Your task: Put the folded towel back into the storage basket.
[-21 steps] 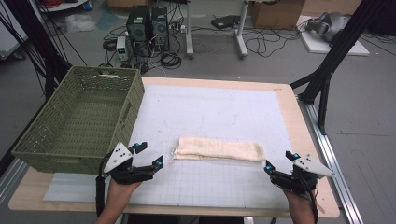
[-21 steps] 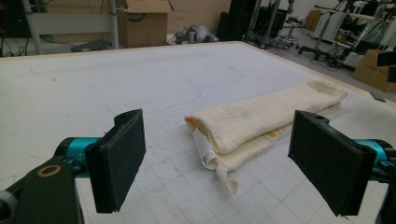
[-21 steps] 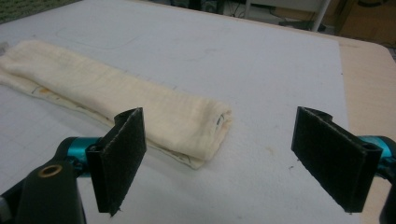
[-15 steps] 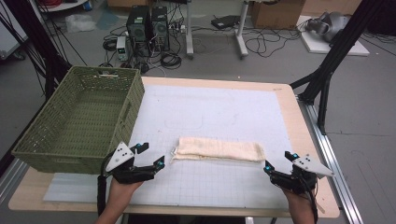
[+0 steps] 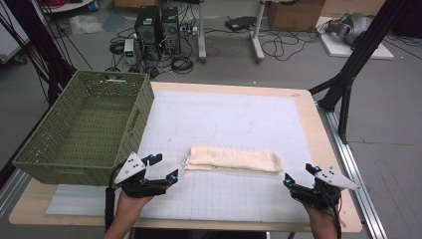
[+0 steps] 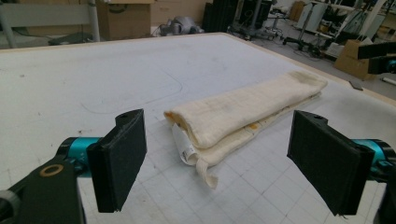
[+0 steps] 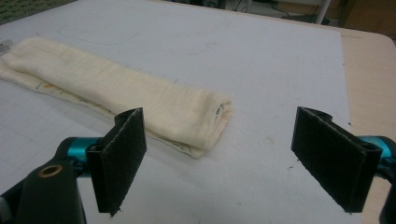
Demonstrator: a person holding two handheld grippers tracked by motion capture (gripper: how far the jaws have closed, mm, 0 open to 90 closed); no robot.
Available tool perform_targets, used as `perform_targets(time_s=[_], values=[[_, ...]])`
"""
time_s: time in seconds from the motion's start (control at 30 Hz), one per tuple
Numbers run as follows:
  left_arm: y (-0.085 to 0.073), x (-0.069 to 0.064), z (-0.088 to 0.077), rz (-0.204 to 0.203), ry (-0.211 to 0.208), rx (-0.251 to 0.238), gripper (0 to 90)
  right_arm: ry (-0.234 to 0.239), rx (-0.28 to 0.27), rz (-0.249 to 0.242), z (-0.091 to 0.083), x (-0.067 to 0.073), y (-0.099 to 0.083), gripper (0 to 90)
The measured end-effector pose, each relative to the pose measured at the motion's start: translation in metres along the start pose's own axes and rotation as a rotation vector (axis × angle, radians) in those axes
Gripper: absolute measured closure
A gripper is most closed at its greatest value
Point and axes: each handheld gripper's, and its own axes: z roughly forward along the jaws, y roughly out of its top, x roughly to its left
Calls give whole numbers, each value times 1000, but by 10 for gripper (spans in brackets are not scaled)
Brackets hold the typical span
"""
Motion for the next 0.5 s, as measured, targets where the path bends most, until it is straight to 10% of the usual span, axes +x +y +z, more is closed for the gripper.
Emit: perform_targets(time_s=[0.5], values=[[4, -3, 6, 5, -32, 11, 196, 13, 17, -13, 6, 5, 0, 165]])
